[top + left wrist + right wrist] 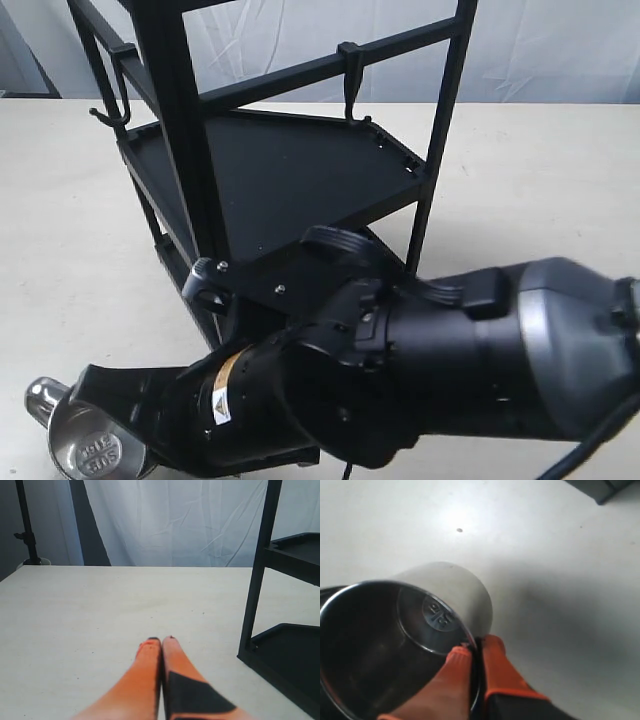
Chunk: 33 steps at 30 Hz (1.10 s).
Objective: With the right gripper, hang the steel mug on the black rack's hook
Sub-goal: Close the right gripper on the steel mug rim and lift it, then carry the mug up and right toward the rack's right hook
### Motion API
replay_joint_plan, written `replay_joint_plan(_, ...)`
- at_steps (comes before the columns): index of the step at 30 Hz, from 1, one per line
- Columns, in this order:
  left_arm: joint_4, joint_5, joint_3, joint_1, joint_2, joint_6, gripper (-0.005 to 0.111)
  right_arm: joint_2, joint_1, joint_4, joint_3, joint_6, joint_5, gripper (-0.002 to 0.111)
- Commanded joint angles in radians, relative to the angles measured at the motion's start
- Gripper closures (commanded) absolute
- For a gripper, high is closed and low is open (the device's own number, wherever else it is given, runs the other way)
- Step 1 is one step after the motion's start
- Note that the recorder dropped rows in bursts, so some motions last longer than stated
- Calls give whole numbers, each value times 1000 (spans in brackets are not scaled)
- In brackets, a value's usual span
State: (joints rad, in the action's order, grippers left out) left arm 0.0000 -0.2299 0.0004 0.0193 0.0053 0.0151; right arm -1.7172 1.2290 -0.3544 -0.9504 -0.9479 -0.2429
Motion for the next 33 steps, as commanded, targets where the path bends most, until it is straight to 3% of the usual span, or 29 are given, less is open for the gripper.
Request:
replay_joint_plan(1,0,-1,0,-1,-5,2,105,88,1,88,-3,7,-45,109)
replay_joint_plan(17,0,-1,0,-1,-5,2,105,517,-3,114,243,0,-135,109)
replay_joint_plan(25,0,-1,0,-1,-5,2,105,715,-81,167,331,-40,-236,109)
replay_joint_plan(33,0,-1,0,-1,-5,2,105,828,-148,605,333,-409,-460,109)
